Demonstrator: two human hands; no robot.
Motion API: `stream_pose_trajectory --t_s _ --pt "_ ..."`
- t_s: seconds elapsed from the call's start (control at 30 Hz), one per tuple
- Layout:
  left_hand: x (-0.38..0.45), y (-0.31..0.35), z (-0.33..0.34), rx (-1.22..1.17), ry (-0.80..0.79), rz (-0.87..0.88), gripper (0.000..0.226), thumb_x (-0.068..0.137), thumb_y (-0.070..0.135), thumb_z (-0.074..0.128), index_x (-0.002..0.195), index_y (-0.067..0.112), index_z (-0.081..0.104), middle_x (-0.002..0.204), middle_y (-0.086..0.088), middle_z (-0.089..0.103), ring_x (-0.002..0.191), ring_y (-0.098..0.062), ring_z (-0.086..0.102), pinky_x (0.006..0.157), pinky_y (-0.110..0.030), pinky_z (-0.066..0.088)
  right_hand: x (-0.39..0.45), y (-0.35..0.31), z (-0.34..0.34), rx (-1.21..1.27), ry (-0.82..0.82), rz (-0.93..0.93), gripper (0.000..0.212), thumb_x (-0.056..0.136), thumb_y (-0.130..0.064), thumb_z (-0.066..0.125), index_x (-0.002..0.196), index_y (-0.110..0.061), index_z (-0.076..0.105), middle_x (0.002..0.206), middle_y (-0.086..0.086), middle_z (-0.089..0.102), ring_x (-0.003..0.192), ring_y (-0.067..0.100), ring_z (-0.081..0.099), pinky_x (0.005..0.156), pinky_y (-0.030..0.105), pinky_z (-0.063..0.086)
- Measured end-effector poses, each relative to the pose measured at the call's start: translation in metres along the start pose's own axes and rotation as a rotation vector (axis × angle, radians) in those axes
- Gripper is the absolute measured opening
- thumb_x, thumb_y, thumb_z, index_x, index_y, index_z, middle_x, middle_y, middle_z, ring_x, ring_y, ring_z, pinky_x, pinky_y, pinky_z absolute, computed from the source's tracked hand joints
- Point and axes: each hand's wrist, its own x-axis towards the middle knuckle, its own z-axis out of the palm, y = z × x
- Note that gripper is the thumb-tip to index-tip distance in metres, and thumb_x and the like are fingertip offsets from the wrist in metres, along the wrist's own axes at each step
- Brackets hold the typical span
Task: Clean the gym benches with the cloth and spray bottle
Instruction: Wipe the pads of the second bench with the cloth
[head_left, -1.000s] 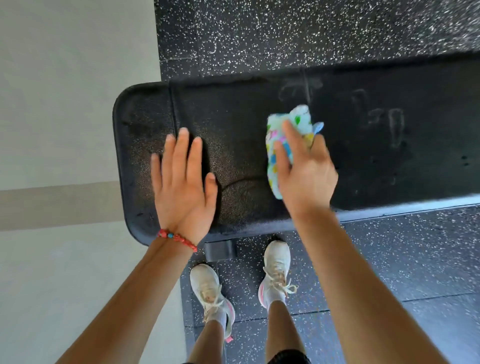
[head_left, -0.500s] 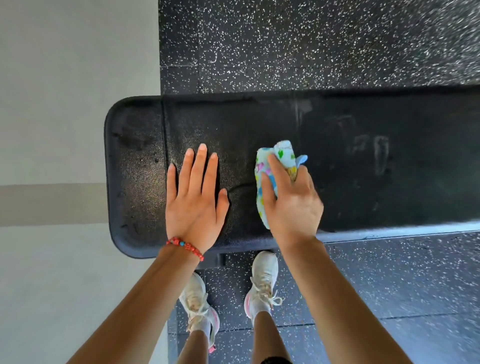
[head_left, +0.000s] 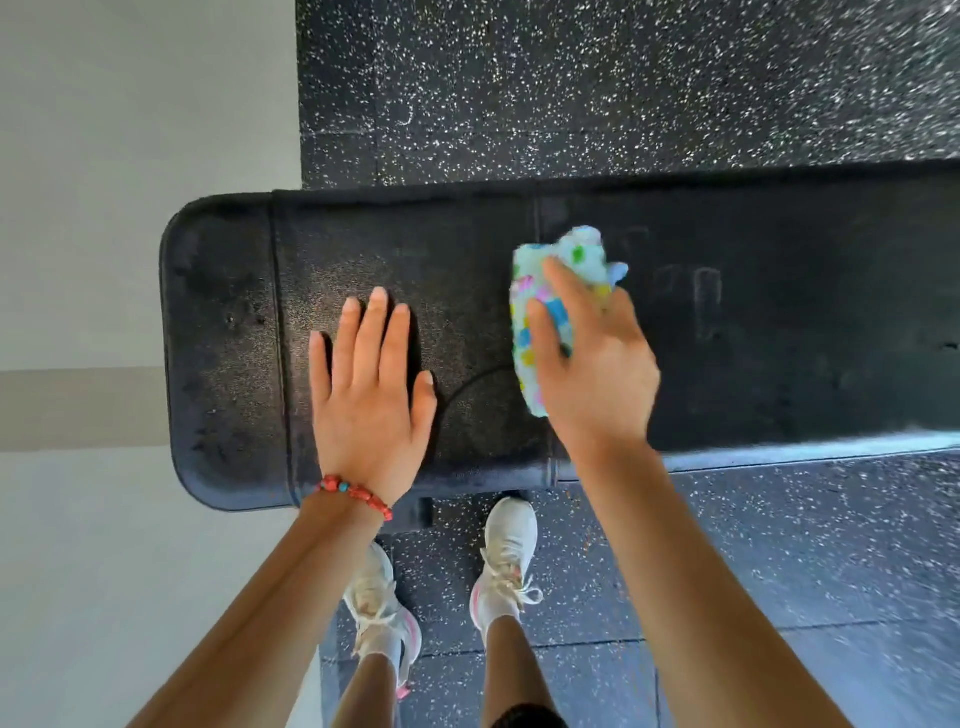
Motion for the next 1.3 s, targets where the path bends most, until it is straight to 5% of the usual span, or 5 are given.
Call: stream_pose_trajectory --t_s 0.2,0.5,0.9,1.1,1.3 --pt "0.005 0.057 0.014 -0.011 -0.077 0.063 0.054 0.088 0.03 0.035 0.137 0.008 0.04 0.147 -0.013 0.035 0.136 -0.032 0.029 0.11 -0.052 0.015 -0.038 0.045 -0.014 -0.035 0.014 0.007 0.031 0.084 -0.026 0.056 0.11 -0.013 0.068 0.077 0.02 0.06 0.057 0.033 0.061 0.043 0.032 0.049" --pt "0.007 0.056 0.027 0.049 -0.03 0.069 0.054 0.089 0.032 0.036 0.138 0.01 0.037 0.147 -0.012 0.035 0.136 -0.03 0.027 0.111 -0.051 0.014 0.068 0.031 0.014 -0.06 0.017 -0.003 0.03 0.09 -0.027 0.056 0.118 -0.019 0.062 0.088 0.021 0.059 0.073 0.033 0.059 0.052 0.029 0.037" --pt "0.007 0.056 0.033 0.04 0.065 0.078 0.053 0.088 0.03 0.039 0.137 0.01 0.04 0.146 -0.012 0.038 0.136 -0.029 0.027 0.112 -0.05 0.014 -0.018 0.059 -0.01 -0.114 -0.025 -0.247 0.029 0.086 -0.03 0.051 0.104 -0.02 0.071 0.063 0.01 0.055 0.05 0.023 0.053 0.041 0.026 0.044" --pt "0.007 0.058 0.031 0.056 0.039 0.075 0.052 0.089 0.03 0.038 0.136 0.009 0.04 0.145 -0.013 0.039 0.134 -0.032 0.03 0.111 -0.053 0.017 0.042 0.059 -0.006 -0.04 0.014 -0.02 0.028 0.085 -0.024 0.062 0.112 -0.017 0.066 0.076 0.021 0.059 0.062 0.035 0.058 0.045 0.03 0.041" --pt "0.012 0.075 0.022 -0.053 0.04 0.056 0.051 0.085 0.028 0.041 0.131 0.006 0.047 0.141 -0.015 0.044 0.131 -0.035 0.036 0.109 -0.053 0.017 -0.042 0.086 -0.027 -0.096 0.096 -0.034 0.031 0.086 -0.028 0.051 0.108 -0.015 0.069 0.069 0.017 0.057 0.052 0.03 0.056 0.038 0.031 0.047"
